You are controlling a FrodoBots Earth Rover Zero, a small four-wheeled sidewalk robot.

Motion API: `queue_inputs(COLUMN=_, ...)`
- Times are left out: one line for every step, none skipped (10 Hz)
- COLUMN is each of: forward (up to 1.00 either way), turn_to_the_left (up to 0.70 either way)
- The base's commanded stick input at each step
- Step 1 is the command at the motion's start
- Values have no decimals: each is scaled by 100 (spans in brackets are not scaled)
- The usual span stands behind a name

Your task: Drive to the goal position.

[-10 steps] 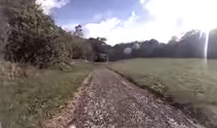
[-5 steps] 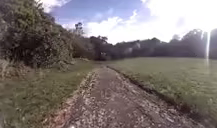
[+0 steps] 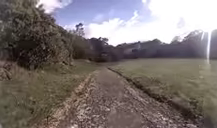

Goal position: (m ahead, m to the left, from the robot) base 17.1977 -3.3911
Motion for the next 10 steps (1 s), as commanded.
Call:
queue_inputs(forward=70, turn_to_the_left=0)
queue_inputs(forward=70, turn_to_the_left=0)
queue_inputs(forward=70, turn_to_the_left=0)
queue_inputs(forward=70, turn_to_the_left=0)
queue_inputs(forward=70, turn_to_the_left=0)
queue_inputs(forward=70, turn_to_the_left=0)
queue_inputs(forward=70, turn_to_the_left=0)
queue_inputs(forward=70, turn_to_the_left=0)
queue_inputs(forward=70, turn_to_the_left=0)
queue_inputs(forward=70, turn_to_the_left=0)
